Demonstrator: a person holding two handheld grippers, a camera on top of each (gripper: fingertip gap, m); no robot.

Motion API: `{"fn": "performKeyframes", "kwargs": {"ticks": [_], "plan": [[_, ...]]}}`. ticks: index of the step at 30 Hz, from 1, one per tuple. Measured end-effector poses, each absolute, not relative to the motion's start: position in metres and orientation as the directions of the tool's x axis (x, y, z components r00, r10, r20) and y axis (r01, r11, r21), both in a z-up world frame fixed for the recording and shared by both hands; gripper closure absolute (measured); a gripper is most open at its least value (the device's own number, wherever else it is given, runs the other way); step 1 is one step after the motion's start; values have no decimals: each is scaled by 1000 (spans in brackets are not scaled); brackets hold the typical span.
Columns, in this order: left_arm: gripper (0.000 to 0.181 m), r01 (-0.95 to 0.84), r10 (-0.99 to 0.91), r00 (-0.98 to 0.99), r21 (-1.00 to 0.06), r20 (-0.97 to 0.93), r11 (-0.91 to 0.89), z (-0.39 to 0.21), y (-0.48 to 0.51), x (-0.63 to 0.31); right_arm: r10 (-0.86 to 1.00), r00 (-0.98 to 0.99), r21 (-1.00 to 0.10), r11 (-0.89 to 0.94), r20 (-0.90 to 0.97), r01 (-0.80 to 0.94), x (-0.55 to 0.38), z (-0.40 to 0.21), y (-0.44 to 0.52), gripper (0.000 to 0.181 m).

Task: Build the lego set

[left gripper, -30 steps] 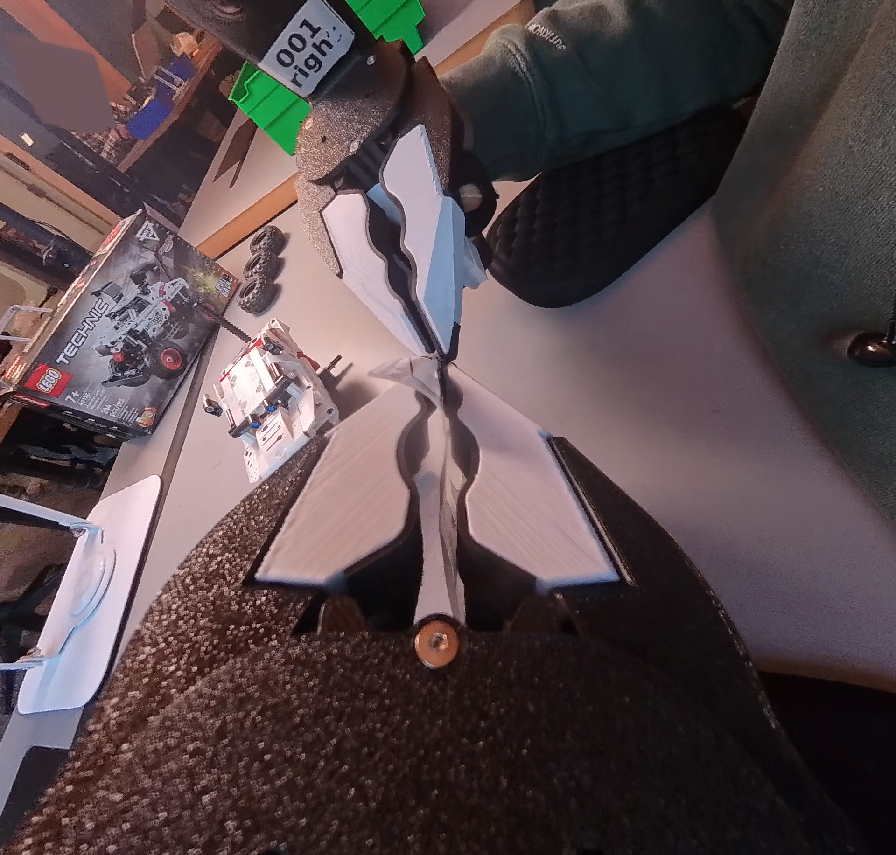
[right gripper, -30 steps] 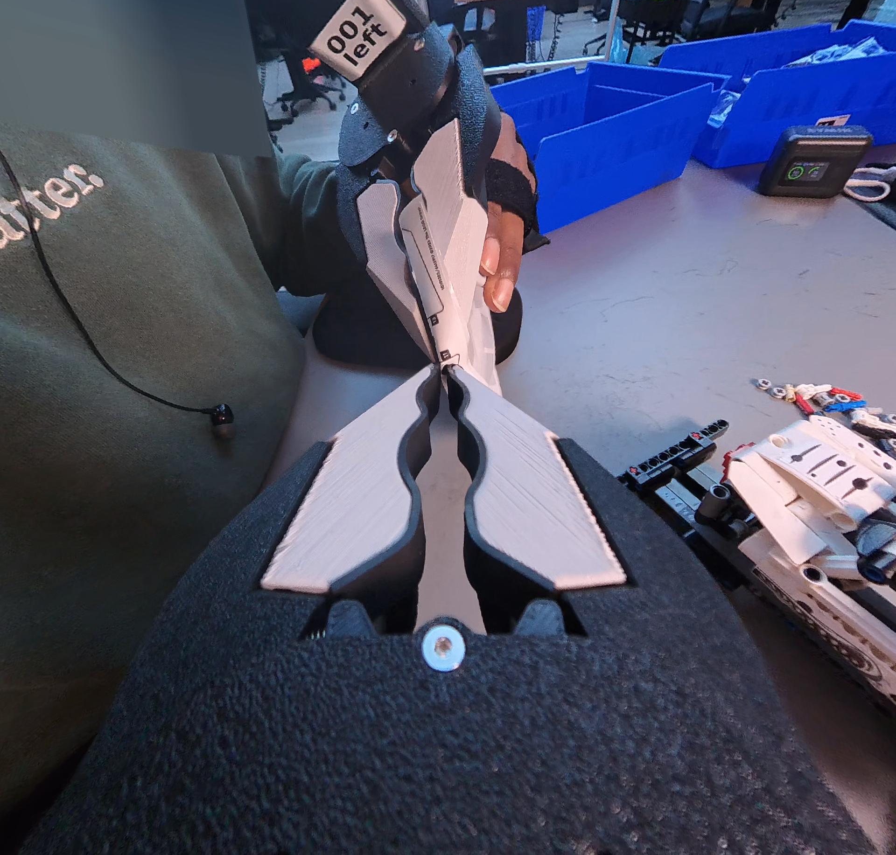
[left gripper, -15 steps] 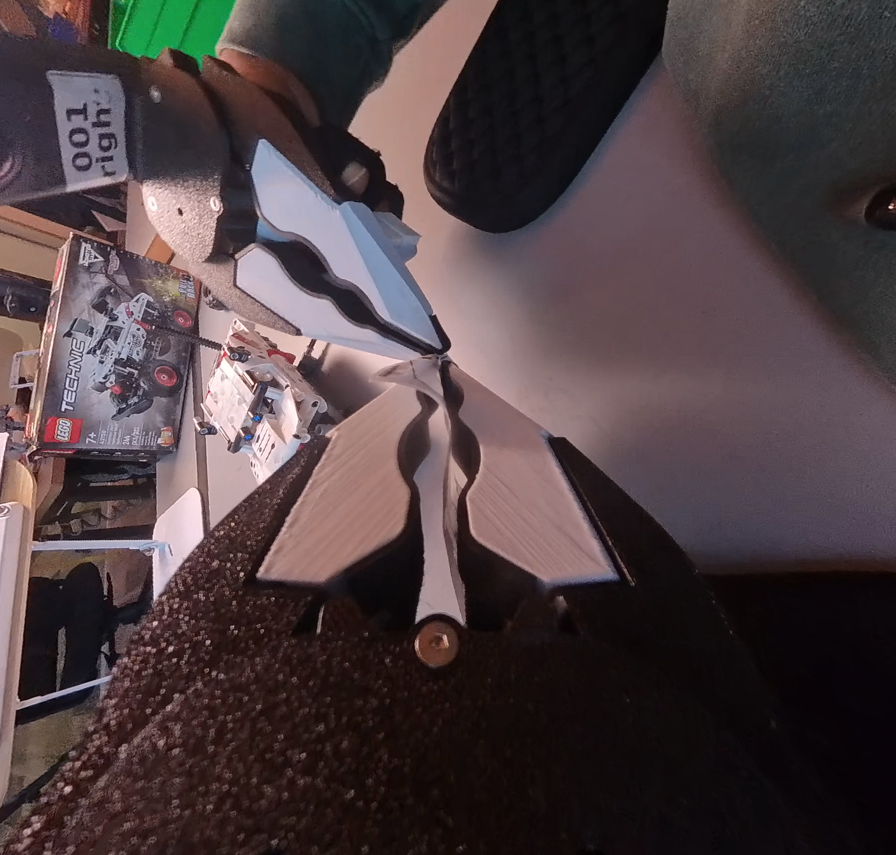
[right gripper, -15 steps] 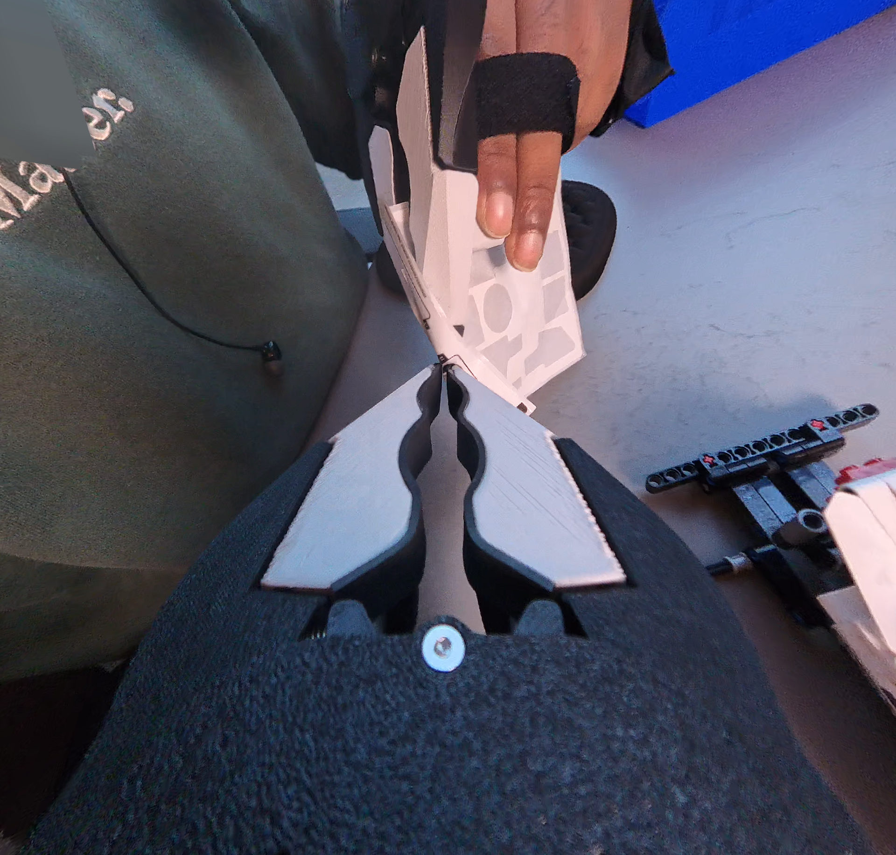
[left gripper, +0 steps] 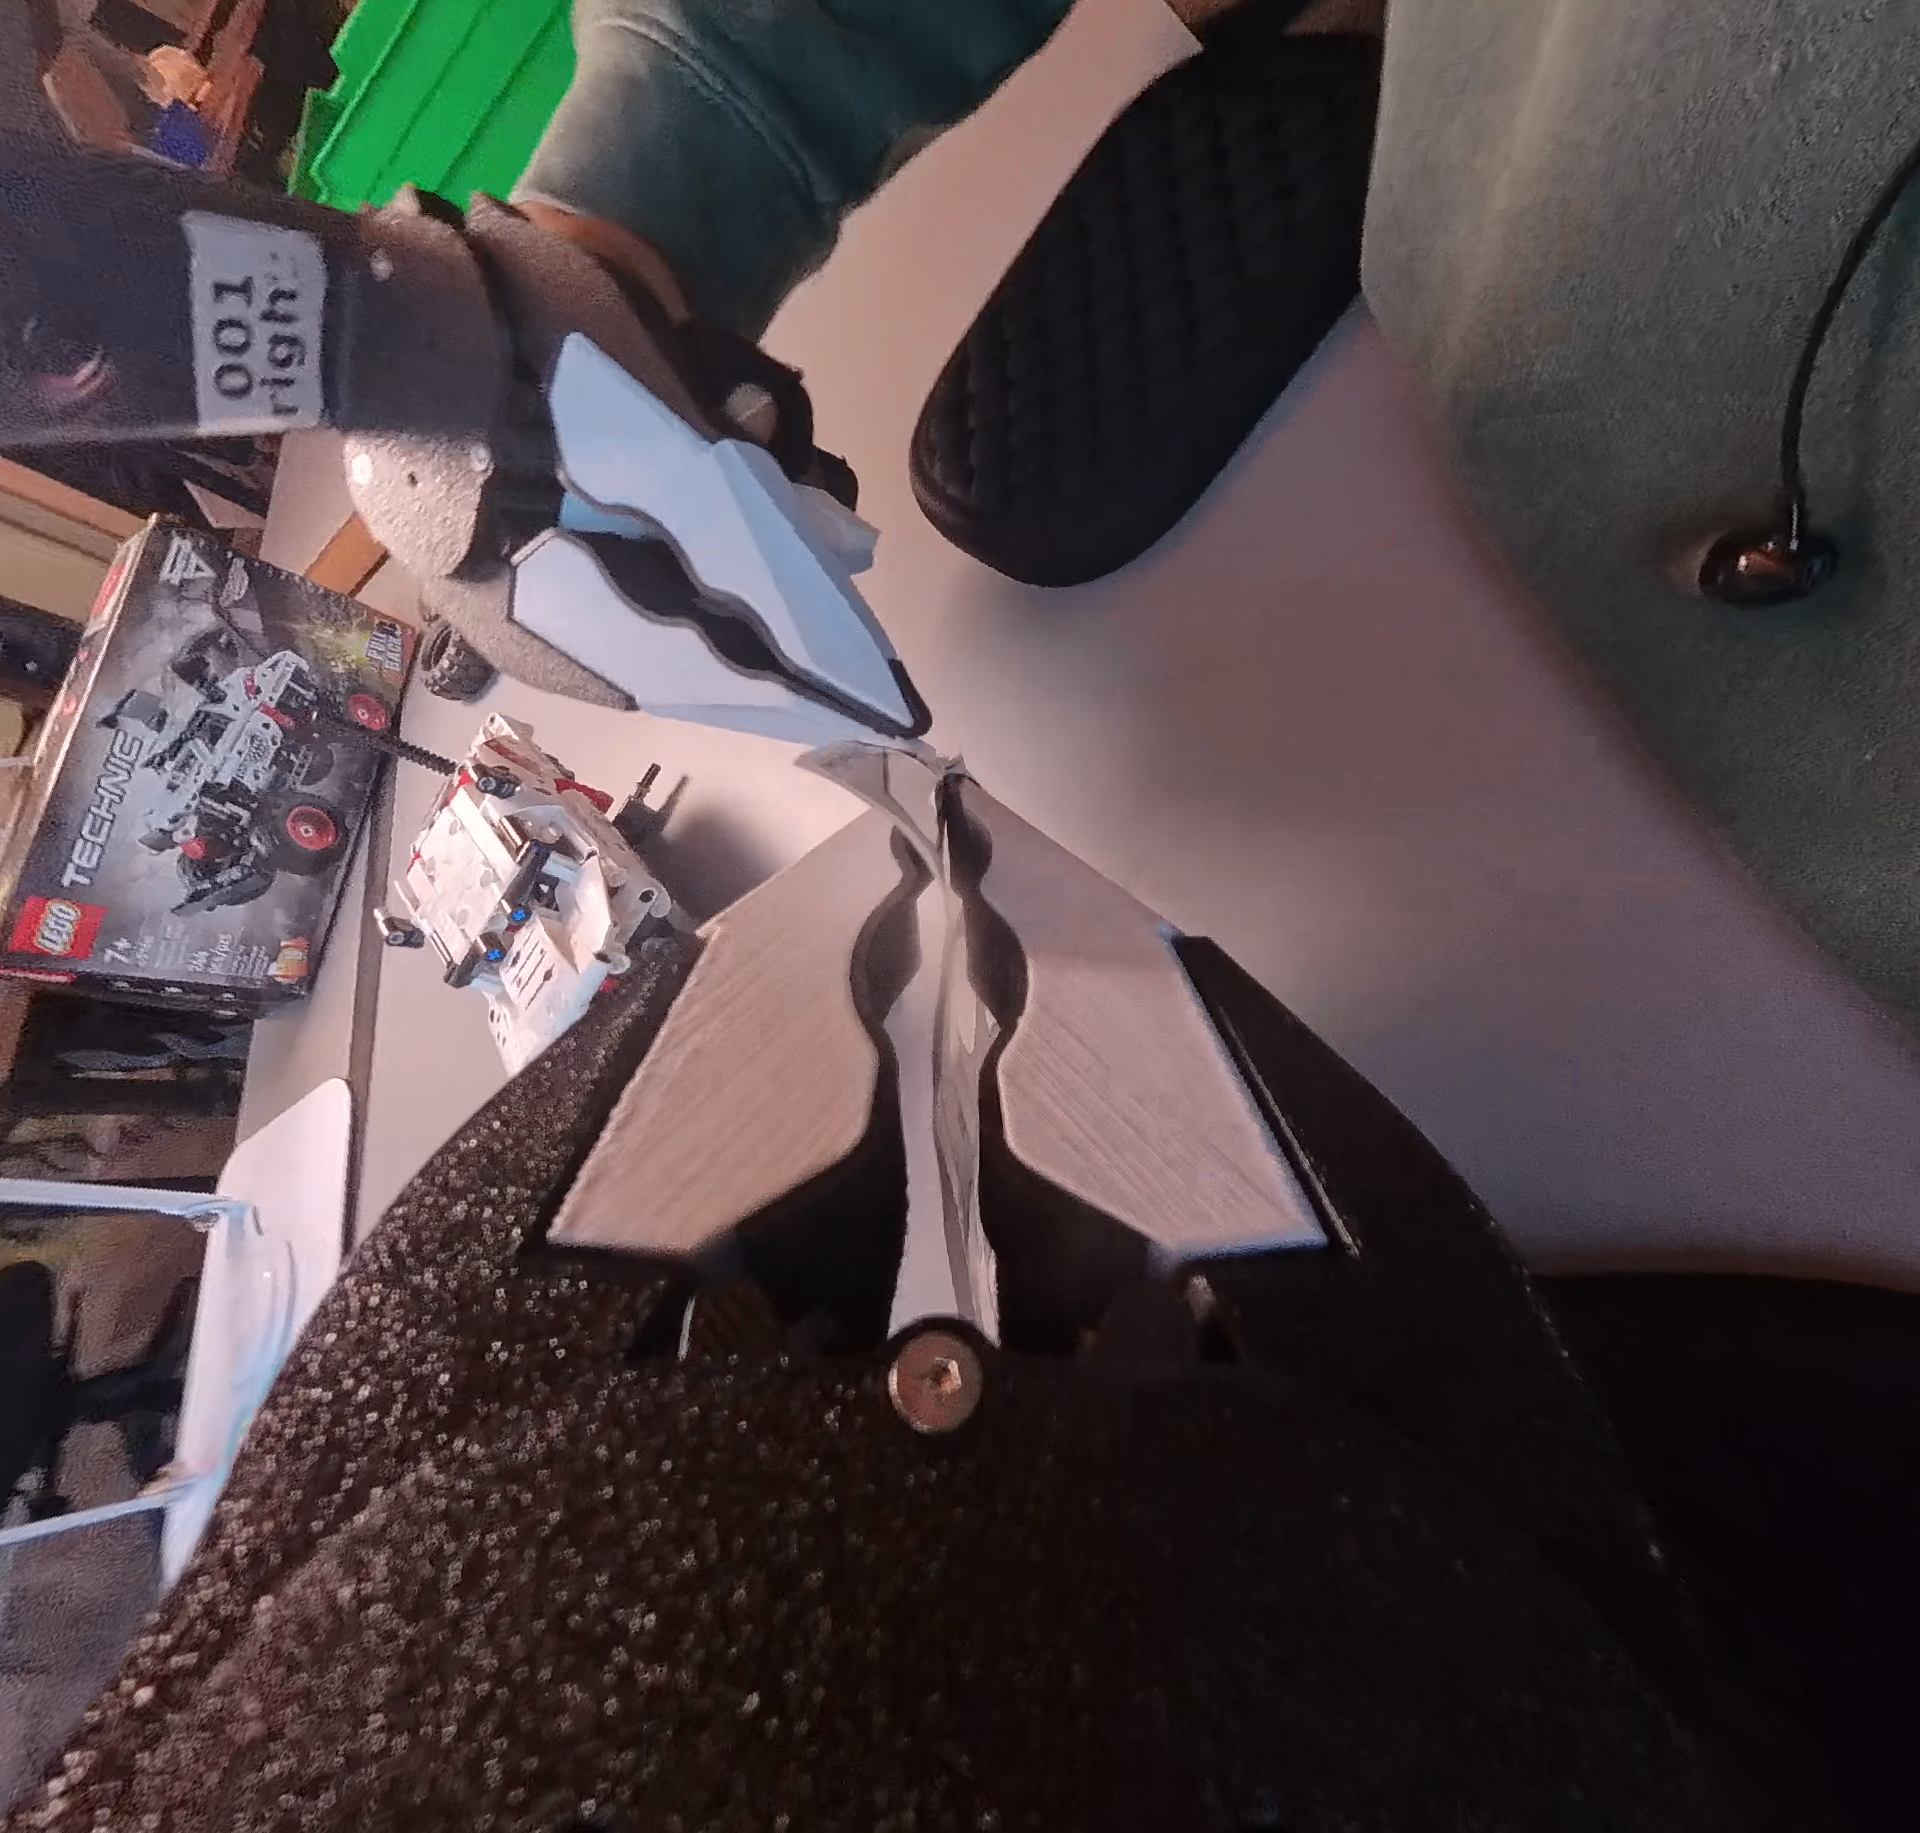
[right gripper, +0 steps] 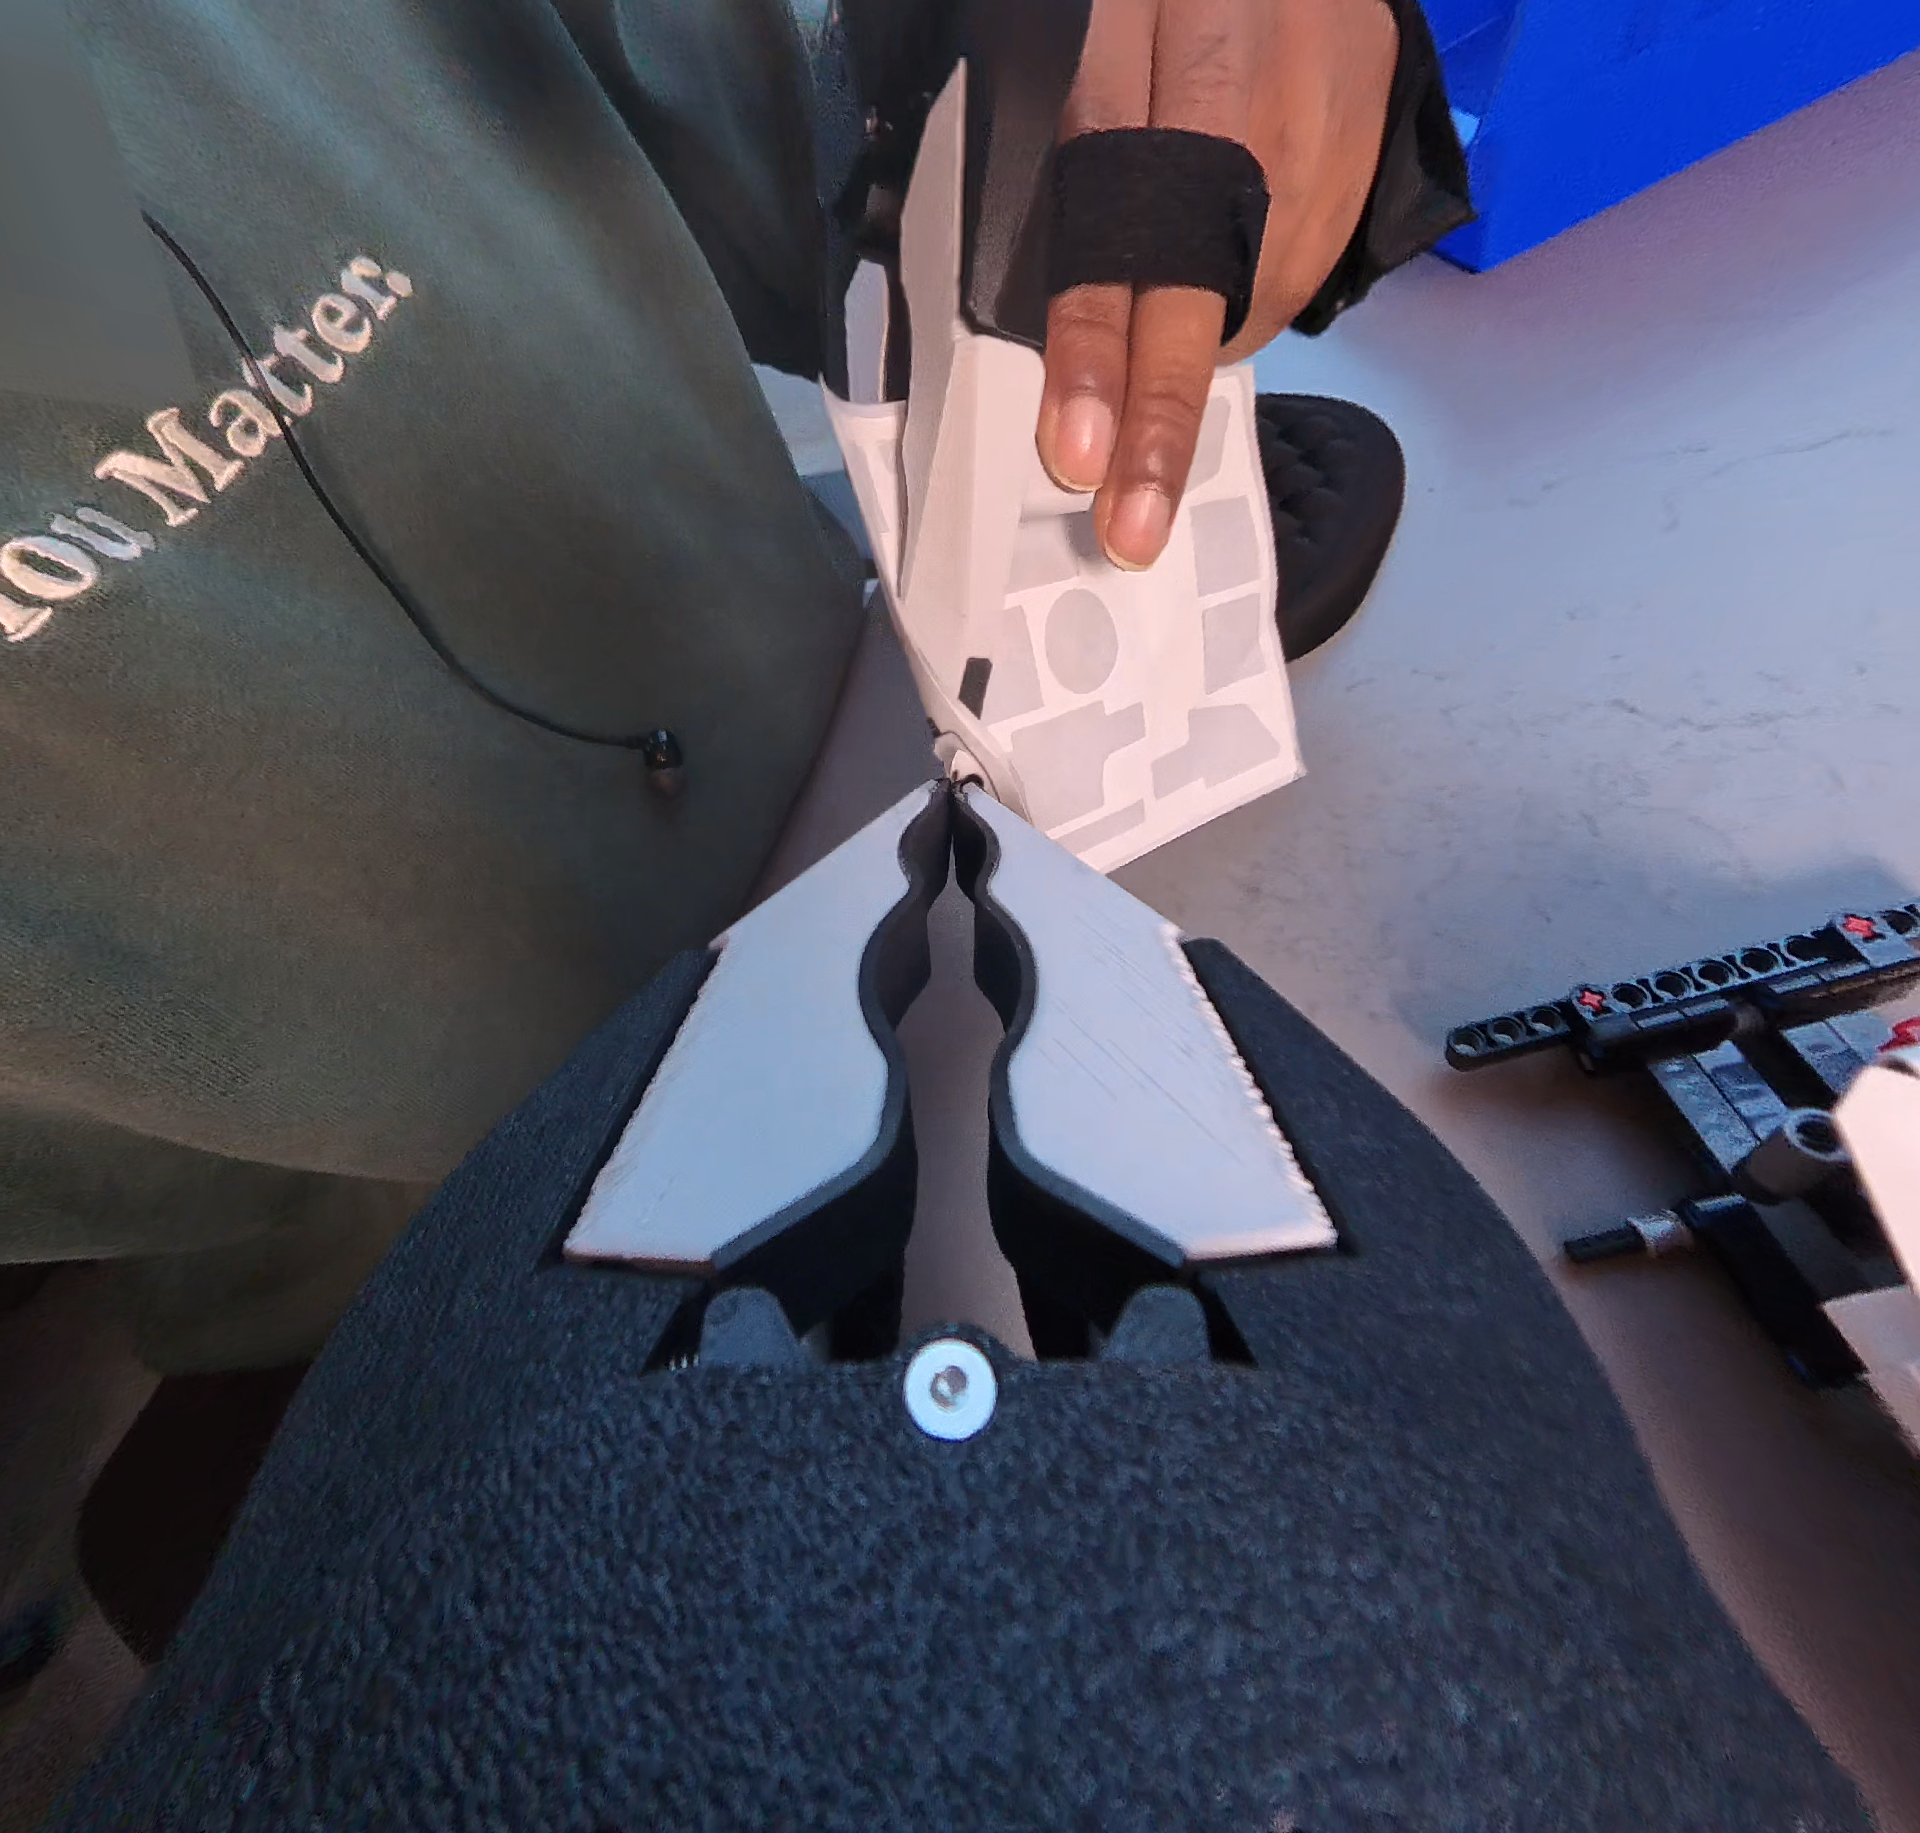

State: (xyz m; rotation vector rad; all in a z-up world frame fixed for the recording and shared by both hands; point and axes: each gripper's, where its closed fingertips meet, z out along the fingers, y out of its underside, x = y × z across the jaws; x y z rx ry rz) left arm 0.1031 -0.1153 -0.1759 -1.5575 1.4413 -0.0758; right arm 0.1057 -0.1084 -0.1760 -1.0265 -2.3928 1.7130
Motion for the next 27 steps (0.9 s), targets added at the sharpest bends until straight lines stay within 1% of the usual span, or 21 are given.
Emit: {"fn": "performKeyframes", "kwargs": {"ticks": [3,6,7,9,11,14,16,18,20,24,27], "plan": [[181,-580,-796,457,-812,-396,71,-162,-109,94,559,-771,-890,121,-304,439,103,-162,-101,181],[181,-292,-782,606,-955,-141,-54,-140,-103,75,619,-740,-932,38,-262,361,102,-144,-86,181],[181,-187,-767,640,-978,-53,-89,-134,-100,67,640,-728,-945,6,-247,326,102,-136,-82,181],[181,9,-721,683,-989,112,-145,-122,-94,45,682,-699,-964,-35,-216,264,103,-125,-73,181],[181,181,-637,726,-966,259,-186,-114,-82,15,721,-668,-977,-65,-185,201,105,-115,-65,181],[181,403,-446,777,-896,444,-189,-108,-55,-49,767,-624,-988,-95,-153,125,111,-102,-51,181],[181,568,-332,742,-809,582,-149,-104,-31,-96,788,-600,-990,-99,-137,97,112,-99,-42,181],[181,687,-243,682,-719,689,-110,-108,-1,-139,794,-591,-990,-117,-143,82,111,-97,-37,181],[181,762,-179,621,-641,763,-87,-117,33,-175,799,-585,-990,-121,-140,72,108,-98,-35,181],[181,814,-73,571,-575,818,-76,-142,100,-228,814,-569,-993,-96,-115,63,106,-100,-34,181],[181,832,-33,542,-542,840,-121,-164,145,-243,831,-546,-994,-84,-106,65,108,-103,-27,181]]}}
